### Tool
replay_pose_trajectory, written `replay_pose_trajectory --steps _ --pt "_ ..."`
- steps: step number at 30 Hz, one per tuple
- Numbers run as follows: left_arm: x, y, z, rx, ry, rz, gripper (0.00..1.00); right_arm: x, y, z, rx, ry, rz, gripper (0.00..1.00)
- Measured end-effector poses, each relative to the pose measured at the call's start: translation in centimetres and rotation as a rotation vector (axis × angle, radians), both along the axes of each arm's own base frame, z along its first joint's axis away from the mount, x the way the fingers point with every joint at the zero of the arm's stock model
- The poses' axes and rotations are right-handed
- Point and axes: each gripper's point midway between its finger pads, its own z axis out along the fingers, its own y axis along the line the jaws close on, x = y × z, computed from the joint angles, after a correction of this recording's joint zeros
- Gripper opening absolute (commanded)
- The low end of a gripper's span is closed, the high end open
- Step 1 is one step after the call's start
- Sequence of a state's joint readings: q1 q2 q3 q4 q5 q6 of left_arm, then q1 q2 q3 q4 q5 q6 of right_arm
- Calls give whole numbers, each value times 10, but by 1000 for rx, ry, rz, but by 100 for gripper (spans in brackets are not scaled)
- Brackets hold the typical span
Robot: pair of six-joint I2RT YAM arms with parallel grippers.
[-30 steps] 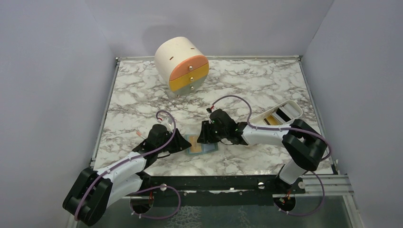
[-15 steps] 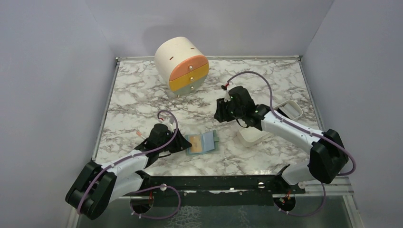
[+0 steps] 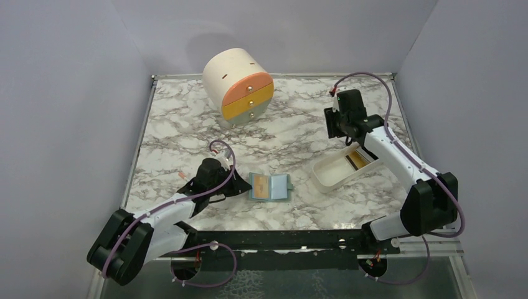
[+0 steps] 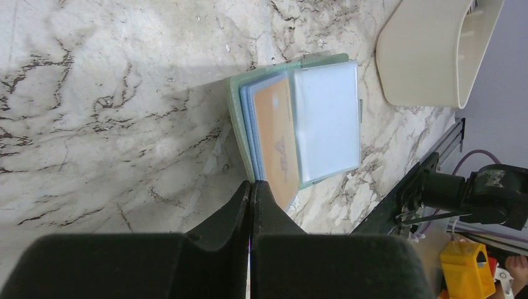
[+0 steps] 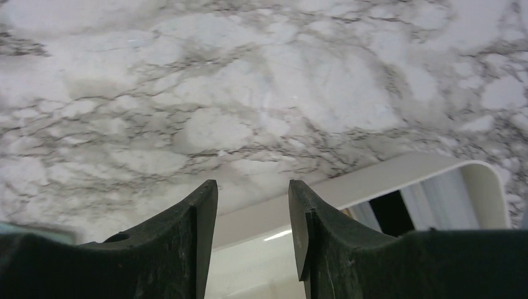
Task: Put the credit cards into the card holder
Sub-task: Pick up the credit card from the storage box.
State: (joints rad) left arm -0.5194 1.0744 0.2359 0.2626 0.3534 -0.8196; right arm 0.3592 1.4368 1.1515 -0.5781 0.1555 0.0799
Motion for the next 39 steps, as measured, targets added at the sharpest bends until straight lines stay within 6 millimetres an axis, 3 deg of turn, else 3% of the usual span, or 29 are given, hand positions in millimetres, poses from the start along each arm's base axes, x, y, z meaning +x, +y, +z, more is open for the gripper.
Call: replay_pose_trajectory --steps 5,10,16,21,30,39 --pt "-1 0 -3 9 9 -11 0 8 -58 -4 -141 16 -112 47" --pt "-1 -3 -3 10 12 -35 0 -6 -102 -24 -269 82 -161 50" --pt "2 -7 4 0 -3 -48 0 -31 -112 -55 -355 179 -67 53" --pt "1 -7 2 2 3 -51 0 -43 -116 -64 -399 211 -19 55" --pt "1 -9 8 -16 -5 -53 0 -48 -128 -78 -476 213 -9 55" --pt "2 -9 15 -30 -28 -53 0 -33 -148 -82 -599 142 -55 52"
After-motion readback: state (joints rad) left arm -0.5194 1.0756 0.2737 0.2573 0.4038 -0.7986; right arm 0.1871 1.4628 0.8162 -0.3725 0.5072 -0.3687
